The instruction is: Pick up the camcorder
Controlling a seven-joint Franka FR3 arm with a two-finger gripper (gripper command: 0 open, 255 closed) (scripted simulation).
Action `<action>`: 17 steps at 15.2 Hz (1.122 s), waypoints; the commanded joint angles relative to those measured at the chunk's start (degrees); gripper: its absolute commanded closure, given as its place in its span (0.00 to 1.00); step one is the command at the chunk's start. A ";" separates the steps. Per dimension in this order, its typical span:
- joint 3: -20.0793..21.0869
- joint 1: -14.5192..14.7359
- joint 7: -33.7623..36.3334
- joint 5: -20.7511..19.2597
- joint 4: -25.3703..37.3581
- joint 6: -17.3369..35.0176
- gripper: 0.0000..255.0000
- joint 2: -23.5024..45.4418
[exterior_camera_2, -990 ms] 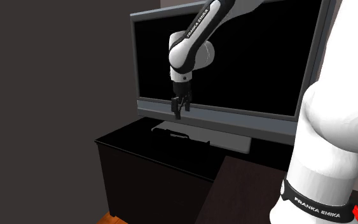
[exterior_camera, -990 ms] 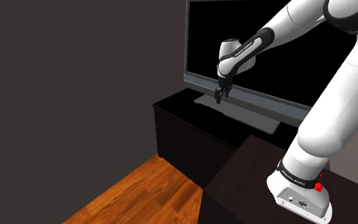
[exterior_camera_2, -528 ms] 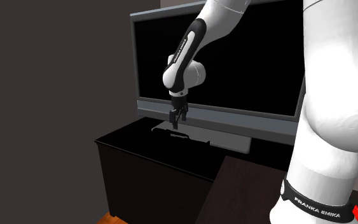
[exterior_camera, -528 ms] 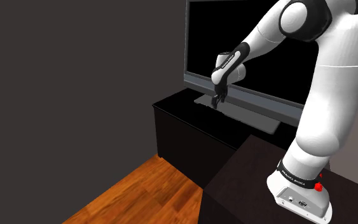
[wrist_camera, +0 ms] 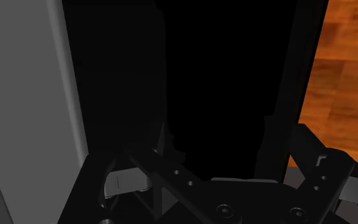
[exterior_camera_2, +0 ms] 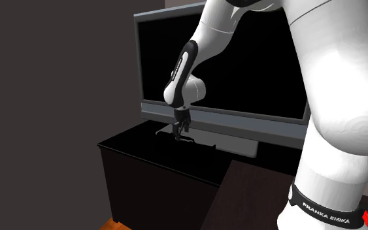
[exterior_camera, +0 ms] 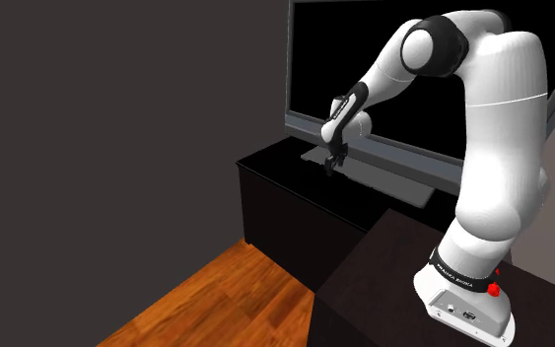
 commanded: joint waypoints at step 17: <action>0.10 -0.23 -0.25 0.20 0.11 0.38 1.00 0.46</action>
